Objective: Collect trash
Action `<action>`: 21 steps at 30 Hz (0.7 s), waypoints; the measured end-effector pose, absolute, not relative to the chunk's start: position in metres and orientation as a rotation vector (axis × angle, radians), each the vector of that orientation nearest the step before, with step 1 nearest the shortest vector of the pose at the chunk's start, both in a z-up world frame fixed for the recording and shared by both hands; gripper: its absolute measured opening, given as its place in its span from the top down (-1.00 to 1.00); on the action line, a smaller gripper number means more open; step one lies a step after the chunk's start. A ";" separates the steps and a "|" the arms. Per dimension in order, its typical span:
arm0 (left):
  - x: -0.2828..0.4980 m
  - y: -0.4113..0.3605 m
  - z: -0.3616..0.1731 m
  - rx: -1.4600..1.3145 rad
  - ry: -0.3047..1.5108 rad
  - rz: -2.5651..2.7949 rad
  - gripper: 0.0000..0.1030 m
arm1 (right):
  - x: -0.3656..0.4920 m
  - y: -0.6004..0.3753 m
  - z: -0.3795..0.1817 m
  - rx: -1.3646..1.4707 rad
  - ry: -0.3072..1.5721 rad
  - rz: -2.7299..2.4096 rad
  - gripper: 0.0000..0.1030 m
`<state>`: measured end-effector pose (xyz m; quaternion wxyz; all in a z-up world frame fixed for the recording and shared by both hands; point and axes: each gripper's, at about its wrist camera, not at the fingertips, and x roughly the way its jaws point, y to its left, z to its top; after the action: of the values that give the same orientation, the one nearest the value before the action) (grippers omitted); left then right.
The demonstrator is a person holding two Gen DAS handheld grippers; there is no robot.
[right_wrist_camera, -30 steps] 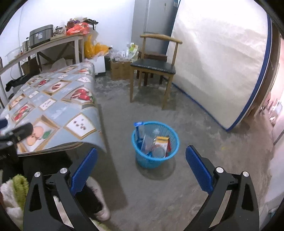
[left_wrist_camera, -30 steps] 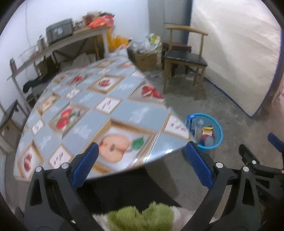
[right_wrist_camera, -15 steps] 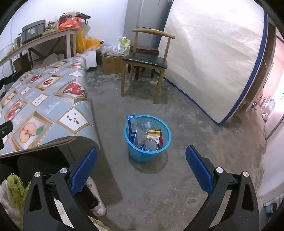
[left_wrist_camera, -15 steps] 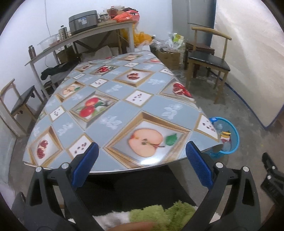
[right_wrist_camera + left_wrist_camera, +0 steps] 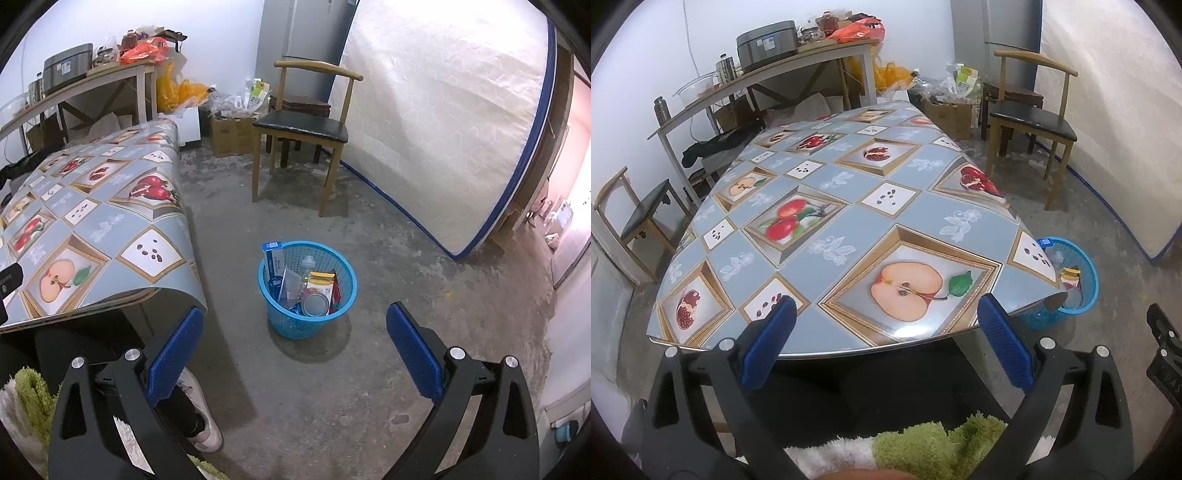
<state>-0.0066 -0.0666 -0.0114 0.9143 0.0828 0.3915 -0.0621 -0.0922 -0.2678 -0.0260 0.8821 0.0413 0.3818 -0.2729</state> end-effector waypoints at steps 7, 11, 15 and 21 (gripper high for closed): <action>-0.010 -0.076 -0.012 0.190 0.812 -0.153 -0.83 | -0.093 -0.270 -0.027 0.093 0.793 -0.566 -0.87; -0.011 -0.080 -0.013 0.197 0.816 -0.172 -0.83 | -0.093 -0.273 -0.027 0.096 0.792 -0.568 -0.87; -0.013 -0.082 -0.012 0.196 0.812 -0.193 -0.83 | -0.093 -0.274 -0.028 0.096 0.790 -0.570 -0.87; -0.014 -0.085 -0.012 0.199 0.815 -0.207 -0.83 | -0.093 -0.276 -0.027 0.099 0.790 -0.572 -0.87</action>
<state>-0.0135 -0.0852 -0.0124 0.9082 0.0964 0.3948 -0.1002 -0.0931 -0.2762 -0.0274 0.8822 0.0476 0.3794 -0.2748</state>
